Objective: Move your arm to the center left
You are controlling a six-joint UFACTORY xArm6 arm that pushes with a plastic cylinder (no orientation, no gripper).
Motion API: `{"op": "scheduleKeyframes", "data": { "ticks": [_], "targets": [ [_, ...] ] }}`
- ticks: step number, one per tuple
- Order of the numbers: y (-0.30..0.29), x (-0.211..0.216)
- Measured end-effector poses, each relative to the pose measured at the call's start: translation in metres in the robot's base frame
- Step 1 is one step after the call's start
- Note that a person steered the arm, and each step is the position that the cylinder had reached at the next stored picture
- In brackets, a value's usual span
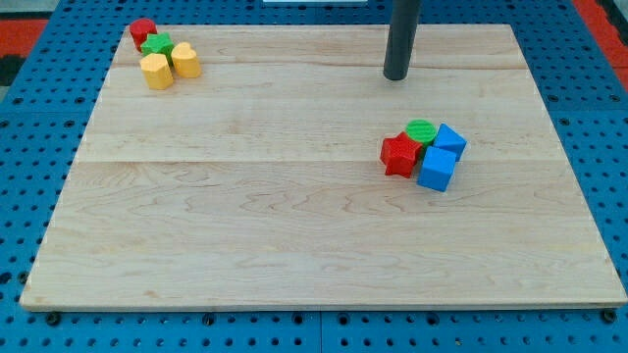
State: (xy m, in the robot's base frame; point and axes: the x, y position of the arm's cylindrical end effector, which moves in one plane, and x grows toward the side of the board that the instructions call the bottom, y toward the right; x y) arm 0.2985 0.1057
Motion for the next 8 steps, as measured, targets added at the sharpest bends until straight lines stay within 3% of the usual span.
{"op": "scheduleKeyframes", "data": {
  "ticks": [2,4,6,7,8],
  "targets": [
    [-0.016,0.031],
    [-0.055,0.036],
    [-0.055,0.035],
    [-0.011,0.038],
    [-0.011,0.031]
  ]
}}
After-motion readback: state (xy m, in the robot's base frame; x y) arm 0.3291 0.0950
